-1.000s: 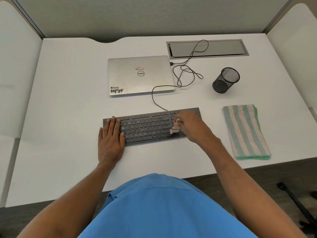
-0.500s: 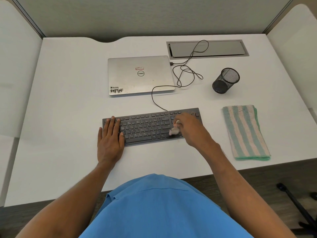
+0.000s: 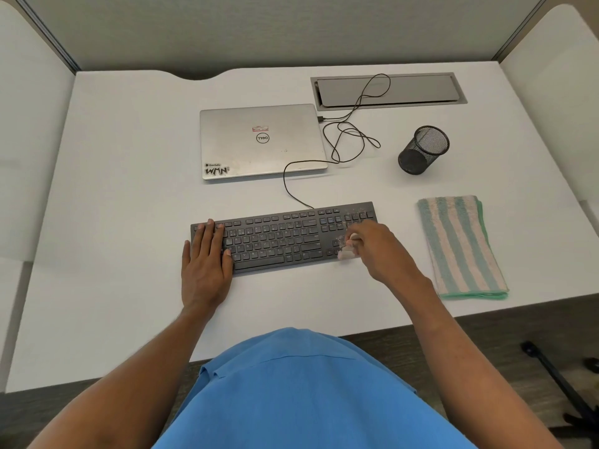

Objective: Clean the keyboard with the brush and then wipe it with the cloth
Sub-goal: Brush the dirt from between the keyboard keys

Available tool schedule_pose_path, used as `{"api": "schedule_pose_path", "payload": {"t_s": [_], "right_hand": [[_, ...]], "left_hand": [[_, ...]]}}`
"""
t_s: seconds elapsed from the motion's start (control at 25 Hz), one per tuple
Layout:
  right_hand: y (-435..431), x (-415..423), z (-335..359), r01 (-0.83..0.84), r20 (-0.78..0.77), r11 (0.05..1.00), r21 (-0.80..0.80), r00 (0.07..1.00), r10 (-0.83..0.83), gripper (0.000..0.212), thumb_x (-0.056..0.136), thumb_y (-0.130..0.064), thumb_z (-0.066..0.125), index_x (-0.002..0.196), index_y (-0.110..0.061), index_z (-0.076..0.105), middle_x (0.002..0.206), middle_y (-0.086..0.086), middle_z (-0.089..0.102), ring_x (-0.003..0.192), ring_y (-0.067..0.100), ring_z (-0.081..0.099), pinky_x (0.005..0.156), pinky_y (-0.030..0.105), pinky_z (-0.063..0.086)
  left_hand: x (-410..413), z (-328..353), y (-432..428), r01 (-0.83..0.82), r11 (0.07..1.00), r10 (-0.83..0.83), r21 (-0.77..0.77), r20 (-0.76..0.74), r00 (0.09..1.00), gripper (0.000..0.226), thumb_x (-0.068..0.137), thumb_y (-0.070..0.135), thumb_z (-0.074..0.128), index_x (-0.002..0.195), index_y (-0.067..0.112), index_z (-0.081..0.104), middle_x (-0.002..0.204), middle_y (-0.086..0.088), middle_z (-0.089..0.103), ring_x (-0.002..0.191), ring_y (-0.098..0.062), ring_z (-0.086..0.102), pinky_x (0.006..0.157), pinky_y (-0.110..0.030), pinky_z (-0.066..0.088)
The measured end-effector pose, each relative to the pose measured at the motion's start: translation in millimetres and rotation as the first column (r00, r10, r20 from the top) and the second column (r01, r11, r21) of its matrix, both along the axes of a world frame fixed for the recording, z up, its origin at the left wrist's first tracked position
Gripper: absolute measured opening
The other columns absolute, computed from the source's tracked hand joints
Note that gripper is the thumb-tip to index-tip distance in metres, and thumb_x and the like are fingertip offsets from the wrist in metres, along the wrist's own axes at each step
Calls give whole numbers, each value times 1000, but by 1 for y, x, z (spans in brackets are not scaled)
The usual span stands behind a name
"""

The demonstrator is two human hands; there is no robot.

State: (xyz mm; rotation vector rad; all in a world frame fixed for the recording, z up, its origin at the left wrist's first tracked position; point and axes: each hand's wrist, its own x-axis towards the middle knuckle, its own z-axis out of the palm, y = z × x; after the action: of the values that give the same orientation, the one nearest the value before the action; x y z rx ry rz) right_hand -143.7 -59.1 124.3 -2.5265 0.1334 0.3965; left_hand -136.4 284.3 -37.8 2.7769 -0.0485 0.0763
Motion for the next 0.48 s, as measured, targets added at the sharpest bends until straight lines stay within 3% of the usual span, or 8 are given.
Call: {"api": "schedule_pose_path", "payload": {"t_s": [0.16,0.4,0.48], "right_hand": [[20,-1,2,-69,15,995,66,998,68,20,95,0,54,92,-12,70,99,4,64,85,18,60,73,31,47],[8,0,-5,-43,-26,999,5,999,43,21,92,4,52,93,-9,68,100,5,64,89,22,63,76,37,54],[3,2,-4,-27,-30,998,-50,999,25,19,92,5,52,91,-7,67,97,4,63,89,20,65,74,30,51]], "left_hand": [[0,0,0,1,1000,-1,1,-2,1000,61,107,36,29,167,21,28,175,0,22,163,-19,14,132,-49,14],[0,1,0,0,1000,0,0,1,1000,61,107,36,29,167,22,28,175,0,22,163,-19,14,132,-49,14],[0,1,0,1,1000,-1,2,2,1000,61,108,36,29,167,22,28,175,0,22,163,-19,15,132,-50,14]]}}
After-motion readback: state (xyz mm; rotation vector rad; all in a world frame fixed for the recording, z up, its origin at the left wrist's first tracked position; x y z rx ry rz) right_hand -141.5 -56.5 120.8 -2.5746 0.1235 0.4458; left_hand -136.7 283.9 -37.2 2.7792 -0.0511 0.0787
